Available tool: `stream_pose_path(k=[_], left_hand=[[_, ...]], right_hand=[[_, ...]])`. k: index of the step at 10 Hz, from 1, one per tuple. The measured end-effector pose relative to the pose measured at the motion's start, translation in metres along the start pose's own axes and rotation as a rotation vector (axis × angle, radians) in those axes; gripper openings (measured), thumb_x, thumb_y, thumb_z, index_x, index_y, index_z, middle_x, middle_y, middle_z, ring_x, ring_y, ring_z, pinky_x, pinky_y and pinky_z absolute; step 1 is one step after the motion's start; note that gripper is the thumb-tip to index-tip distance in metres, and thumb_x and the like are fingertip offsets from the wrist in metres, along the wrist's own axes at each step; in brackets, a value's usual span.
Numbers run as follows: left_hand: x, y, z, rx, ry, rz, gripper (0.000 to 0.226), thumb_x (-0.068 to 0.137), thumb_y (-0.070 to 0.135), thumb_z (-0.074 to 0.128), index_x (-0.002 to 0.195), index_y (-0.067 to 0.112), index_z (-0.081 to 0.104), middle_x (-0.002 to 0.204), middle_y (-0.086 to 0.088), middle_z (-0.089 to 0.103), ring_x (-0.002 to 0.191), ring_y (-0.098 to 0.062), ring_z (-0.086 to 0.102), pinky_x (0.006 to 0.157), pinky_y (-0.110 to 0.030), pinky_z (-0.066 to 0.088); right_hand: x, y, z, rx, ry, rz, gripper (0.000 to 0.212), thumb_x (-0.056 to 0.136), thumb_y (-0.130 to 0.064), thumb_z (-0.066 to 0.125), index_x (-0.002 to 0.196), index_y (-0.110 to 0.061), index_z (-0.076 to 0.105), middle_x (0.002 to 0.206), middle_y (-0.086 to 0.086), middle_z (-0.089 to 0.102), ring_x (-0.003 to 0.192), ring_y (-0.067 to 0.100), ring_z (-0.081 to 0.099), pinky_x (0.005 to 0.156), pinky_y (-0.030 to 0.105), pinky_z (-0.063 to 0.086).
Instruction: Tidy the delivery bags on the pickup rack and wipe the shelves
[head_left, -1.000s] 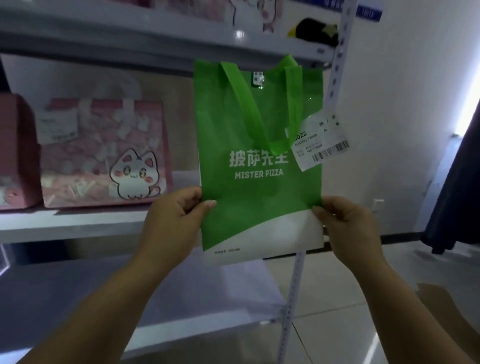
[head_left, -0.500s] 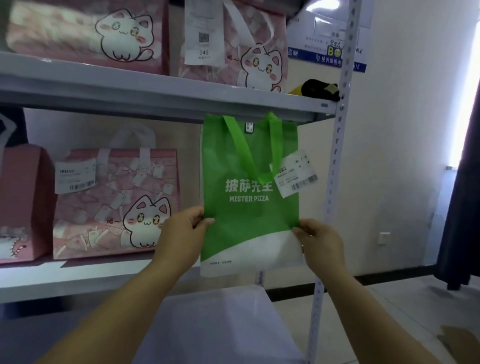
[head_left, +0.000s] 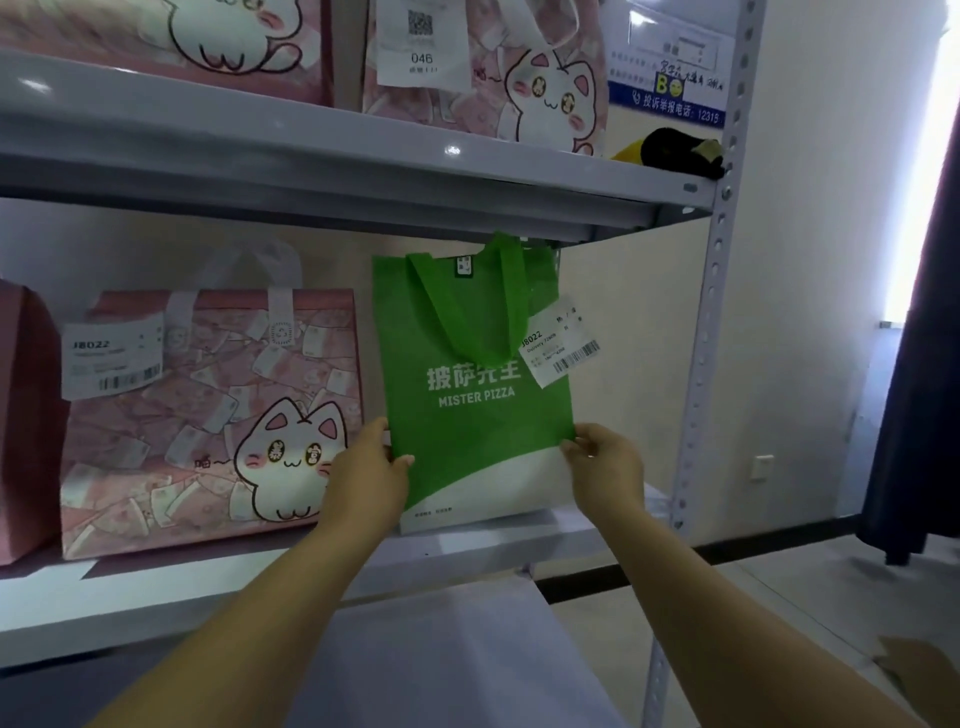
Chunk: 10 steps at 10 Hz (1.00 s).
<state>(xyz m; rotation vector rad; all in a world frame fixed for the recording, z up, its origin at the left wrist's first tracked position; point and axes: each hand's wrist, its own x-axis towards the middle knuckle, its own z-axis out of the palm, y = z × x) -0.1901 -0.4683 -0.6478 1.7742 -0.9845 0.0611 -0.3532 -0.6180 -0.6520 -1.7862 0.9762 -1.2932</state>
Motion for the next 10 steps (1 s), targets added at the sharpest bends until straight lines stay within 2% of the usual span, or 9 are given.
stream_pose_path(k=[1,2,3,5,6,7,8,9,10], left_hand=[[0.006,-0.006,0.008,-0.008,0.008,-0.011,0.03,0.09,0.005,0.054,0.119,0.014,0.051,0.111,-0.008,0.064,0.095,-0.025,0.06,0.083,-0.037,0.052],[0.008,-0.01,0.015,0.023,0.033,-0.01,0.031,0.091,0.006,0.052,0.121,0.013,0.051,0.109,-0.011,0.064,0.094,-0.026,0.06,0.083,-0.039,0.052],[0.009,-0.011,0.018,0.053,0.042,-0.01,0.032,0.092,0.008,0.051,0.123,0.013,0.051,0.108,-0.012,0.065,0.093,-0.027,0.061,0.082,-0.038,0.052],[0.005,-0.006,0.021,0.072,0.048,-0.002,0.035,0.092,0.008,0.051,0.127,0.011,0.049,0.11,-0.012,0.065,0.095,-0.028,0.06,0.079,-0.033,0.049],[0.003,-0.003,0.021,0.059,0.06,0.0,0.035,0.092,0.008,0.051,0.126,0.01,0.048,0.111,-0.012,0.064,0.096,-0.027,0.06,0.078,-0.028,0.046],[-0.001,0.002,0.018,0.042,0.07,-0.021,0.038,0.092,0.009,0.053,0.129,0.009,0.046,0.115,-0.012,0.062,0.098,-0.026,0.059,0.077,-0.026,0.044],[-0.006,0.008,0.013,0.027,0.092,-0.024,0.042,0.091,0.011,0.055,0.131,0.007,0.044,0.12,-0.013,0.06,0.103,-0.027,0.058,0.084,-0.03,0.047],[-0.015,0.018,0.005,0.052,0.089,-0.019,0.047,0.09,0.017,0.058,0.133,0.008,0.043,0.129,-0.01,0.055,0.113,-0.026,0.055,0.096,-0.037,0.045],[-0.022,0.027,-0.003,0.078,0.104,0.017,0.048,0.089,0.025,0.059,0.134,0.012,0.044,0.129,-0.006,0.054,0.112,-0.02,0.054,0.095,-0.036,0.045]], right_hand=[[0.009,0.005,0.009,-0.031,-0.021,0.046,0.022,0.094,-0.01,0.05,0.111,-0.012,0.064,0.089,-0.001,0.062,0.079,0.015,0.056,0.072,0.026,0.043],[0.016,0.011,0.014,-0.056,-0.023,0.074,0.022,0.094,-0.009,0.049,0.109,-0.011,0.065,0.088,0.001,0.062,0.078,0.018,0.054,0.07,0.026,0.041],[0.018,0.015,0.014,-0.074,-0.034,0.09,0.022,0.094,-0.008,0.048,0.108,-0.009,0.065,0.091,0.006,0.063,0.077,0.019,0.052,0.07,0.026,0.04],[0.02,0.019,0.01,-0.097,-0.063,0.084,0.02,0.093,-0.008,0.049,0.104,-0.009,0.066,0.082,0.005,0.061,0.068,0.016,0.05,0.063,0.029,0.044],[0.019,0.019,0.005,-0.078,-0.072,0.083,0.017,0.092,-0.01,0.052,0.1,-0.01,0.067,0.085,0.005,0.064,0.076,0.02,0.056,0.073,0.036,0.049],[0.016,0.017,-0.002,-0.062,-0.076,0.095,0.024,0.091,-0.014,0.055,0.112,-0.008,0.064,0.105,0.006,0.067,0.089,0.019,0.057,0.078,0.028,0.044],[0.015,0.016,-0.009,-0.074,-0.081,0.077,0.03,0.091,-0.018,0.057,0.12,-0.01,0.059,0.113,0.005,0.064,0.092,0.017,0.055,0.085,0.03,0.046],[0.009,0.01,-0.016,-0.096,-0.094,0.032,0.03,0.091,-0.02,0.057,0.12,-0.012,0.059,0.111,0.002,0.063,0.092,0.015,0.054,0.081,0.028,0.043],[0.004,0.0,-0.022,-0.119,-0.099,-0.067,0.021,0.091,-0.022,0.057,0.11,-0.015,0.062,0.1,-0.003,0.064,0.089,0.013,0.057,0.071,0.022,0.041]])
